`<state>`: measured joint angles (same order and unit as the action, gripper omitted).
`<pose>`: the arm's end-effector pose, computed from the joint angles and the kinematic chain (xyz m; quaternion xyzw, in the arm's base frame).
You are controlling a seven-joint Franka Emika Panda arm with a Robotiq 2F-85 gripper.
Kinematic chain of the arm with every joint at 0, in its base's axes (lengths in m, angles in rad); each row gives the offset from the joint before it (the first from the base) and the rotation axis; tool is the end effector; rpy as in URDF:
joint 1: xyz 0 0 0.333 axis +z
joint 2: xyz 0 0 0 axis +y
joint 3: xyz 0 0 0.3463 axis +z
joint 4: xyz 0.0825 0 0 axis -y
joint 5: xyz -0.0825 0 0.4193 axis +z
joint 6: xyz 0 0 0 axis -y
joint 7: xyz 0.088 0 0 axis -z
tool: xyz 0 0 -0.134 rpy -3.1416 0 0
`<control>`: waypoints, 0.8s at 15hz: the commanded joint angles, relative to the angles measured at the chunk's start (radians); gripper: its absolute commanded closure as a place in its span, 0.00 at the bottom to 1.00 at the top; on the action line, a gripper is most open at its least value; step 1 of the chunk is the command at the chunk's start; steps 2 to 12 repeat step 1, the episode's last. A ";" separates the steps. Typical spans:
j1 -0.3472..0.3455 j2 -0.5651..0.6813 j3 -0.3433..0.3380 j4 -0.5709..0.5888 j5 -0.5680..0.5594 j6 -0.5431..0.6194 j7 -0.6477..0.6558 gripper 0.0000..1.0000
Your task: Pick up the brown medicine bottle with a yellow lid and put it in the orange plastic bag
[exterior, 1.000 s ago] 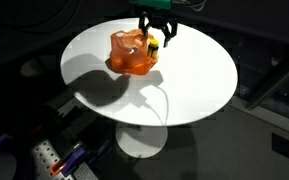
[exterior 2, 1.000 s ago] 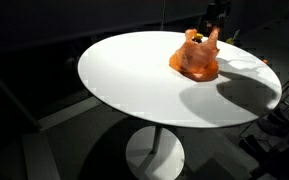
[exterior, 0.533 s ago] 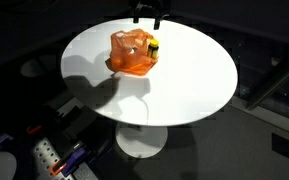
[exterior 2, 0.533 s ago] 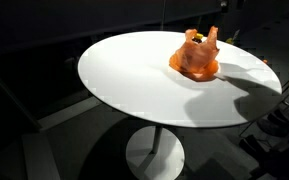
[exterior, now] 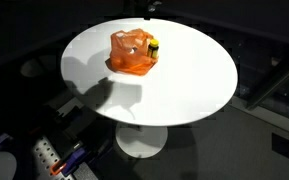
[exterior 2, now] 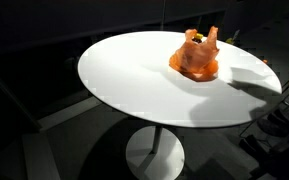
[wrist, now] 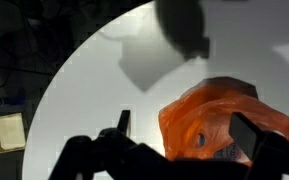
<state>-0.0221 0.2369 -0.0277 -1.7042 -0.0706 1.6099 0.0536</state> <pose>0.6208 -0.0391 0.4205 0.9846 -0.0439 -0.1646 0.0381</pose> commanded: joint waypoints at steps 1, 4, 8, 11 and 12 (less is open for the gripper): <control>0.001 0.002 -0.001 0.002 0.000 -0.002 0.000 0.00; 0.001 0.002 -0.001 0.002 0.000 -0.002 0.000 0.00; 0.001 0.002 -0.001 0.002 0.000 -0.002 0.000 0.00; 0.001 0.002 -0.001 0.002 0.000 -0.002 0.000 0.00; 0.001 0.002 -0.001 0.002 0.000 -0.002 0.000 0.00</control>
